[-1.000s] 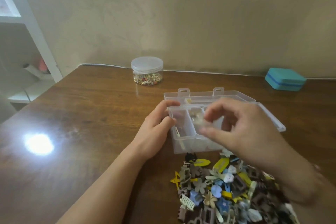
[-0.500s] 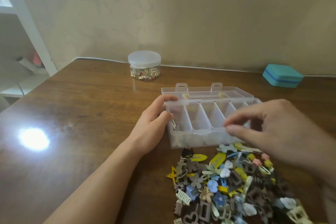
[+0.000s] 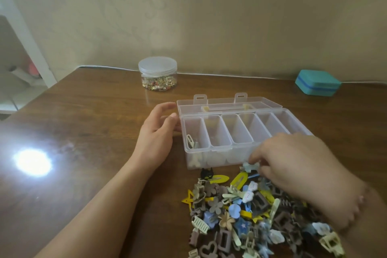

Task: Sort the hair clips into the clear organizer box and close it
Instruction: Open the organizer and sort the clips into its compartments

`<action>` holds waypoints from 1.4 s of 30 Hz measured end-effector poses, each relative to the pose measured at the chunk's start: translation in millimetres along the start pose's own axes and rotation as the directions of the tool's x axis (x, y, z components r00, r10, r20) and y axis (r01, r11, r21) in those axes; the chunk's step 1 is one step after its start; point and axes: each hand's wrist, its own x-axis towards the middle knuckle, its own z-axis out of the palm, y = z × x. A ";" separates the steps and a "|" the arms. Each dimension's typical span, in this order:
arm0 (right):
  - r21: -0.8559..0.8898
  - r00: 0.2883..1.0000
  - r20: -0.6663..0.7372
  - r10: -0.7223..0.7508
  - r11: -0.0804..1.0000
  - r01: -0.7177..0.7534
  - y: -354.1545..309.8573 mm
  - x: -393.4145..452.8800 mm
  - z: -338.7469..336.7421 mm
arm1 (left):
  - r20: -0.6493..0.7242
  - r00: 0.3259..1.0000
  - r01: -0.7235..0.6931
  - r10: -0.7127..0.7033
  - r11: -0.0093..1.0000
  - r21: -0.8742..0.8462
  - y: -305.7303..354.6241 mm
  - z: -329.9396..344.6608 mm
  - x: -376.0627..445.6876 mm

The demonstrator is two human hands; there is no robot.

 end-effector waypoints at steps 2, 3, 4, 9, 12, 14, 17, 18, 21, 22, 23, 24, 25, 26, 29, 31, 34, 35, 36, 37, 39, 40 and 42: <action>-0.008 0.997 -0.046 -0.056 0.998 0.056 -5.8 -0.5 5.6 | 0.011 1.000 0.000 0.000 1.000 0.024 -0.3 -0.5 0.5; -0.004 0.996 -0.059 -0.068 0.998 0.068 -7.7 -2.1 7.5 | 0.018 1.000 -0.004 0.003 0.999 0.038 -0.4 -0.8 0.6; 0.001 0.996 -0.060 -0.071 0.997 0.072 -9.1 -3.4 8.8 | 0.022 1.000 -0.003 0.002 0.999 0.048 -0.9 -1.1 0.9; 0.049 0.990 -0.074 -0.123 0.991 0.127 -10.7 -8.6 3.8 | 0.018 1.000 -0.003 0.002 0.998 0.056 -0.2 -0.6 0.1; 0.148 0.975 -0.130 -0.178 0.969 0.196 -4.9 -18.3 -7.0 | 0.015 1.000 -0.010 0.010 0.998 0.058 0.0 0.0 0.4; 0.267 0.959 -0.203 -0.197 0.931 0.247 -7.1 -19.2 -14.9 | 0.017 1.000 -0.011 0.010 0.998 0.055 -0.2 -0.1 0.9; 0.564 0.909 -0.407 -0.090 0.758 0.327 -18.3 -2.6 -11.9 | 0.020 1.000 -0.017 0.016 0.999 0.052 0.1 0.2 0.6; 0.612 0.888 -0.459 -0.032 0.713 0.343 -23.7 5.4 -9.0 | 0.030 0.999 -0.020 0.018 0.999 0.048 0.3 0.4 0.3; 0.668 0.828 -0.555 0.085 0.639 0.382 -38.6 23.5 -0.7 | 0.063 0.997 -0.036 0.033 0.998 0.050 -0.2 -0.3 -0.2; 0.661 0.816 -0.571 0.092 0.641 0.390 -42.1 27.0 1.2 | 0.073 0.997 -0.042 0.038 0.998 0.055 -0.5 -0.5 -0.2; 0.626 0.804 -0.590 0.077 0.673 0.395 -44.5 30.0 3.4 | 0.080 0.996 -0.047 0.042 0.997 0.059 -0.9 -0.9 -0.1; 0.573 0.798 -0.602 0.043 0.719 0.393 -46.3 31.7 5.2 | 0.082 0.996 -0.049 0.043 0.997 0.062 -1.3 -1.1 0.1; 0.521 0.796 -0.605 -0.003 0.755 0.398 -47.1 32.9 6.9 | 0.082 0.996 -0.049 0.044 0.997 0.063 -1.6 -1.0 0.4; 0.486 0.796 -0.603 -0.051 0.768 0.417 -47.0 33.6 8.1 | 0.080 0.996 -0.047 0.041 0.997 0.067 -1.9 -0.8 0.5; 0.453 0.773 -0.621 -0.127 0.747 0.487 -39.6 29.7 6.5 | 0.070 0.997 -0.042 0.037 0.997 0.071 -1.8 0.2 0.5; 0.471 0.781 -0.611 -0.132 0.733 0.492 -29.1 18.2 0.3 | 0.067 0.997 -0.036 0.031 0.996 0.079 -1.3 0.2 0.6; 0.493 0.897 -0.392 -0.203 0.777 0.391 -17.8 -3.5 -7.2 | 0.069 0.997 -0.030 0.023 0.995 0.097 -0.1 0.0 0.5; 0.435 0.925 -0.303 -0.230 0.830 0.349 -17.1 -7.0 -5.9 | 0.067 0.997 -0.030 0.023 0.995 0.100 0.3 0.2 0.3; 0.361 0.935 -0.256 -0.244 0.873 0.327 -18.6 -8.3 -4.3 | 0.064 0.998 -0.029 0.023 0.994 0.102 0.7 0.2 0.0; 0.308 0.938 -0.247 -0.244 0.898 0.314 -21.4 -7.6 -2.0 | 0.062 0.998 -0.029 0.022 0.994 0.104 1.0 0.4 -0.3; 0.278 0.943 -0.232 -0.237 0.913 0.298 -27.5 -3.8 2.0 | 0.062 0.998 -0.025 0.018 0.994 0.109 0.5 0.7 -0.1; 0.265 0.948 -0.213 -0.237 0.920 0.290 -29.4 -1.7 4.6 | 0.063 0.998 -0.023 0.016 0.993 0.112 0.5 0.7 0.0; 0.232 0.956 -0.164 -0.242 0.933 0.276 -32.1 1.3 7.7 | 0.061 0.998 -0.021 0.014 0.993 0.114 -0.1 0.7 0.4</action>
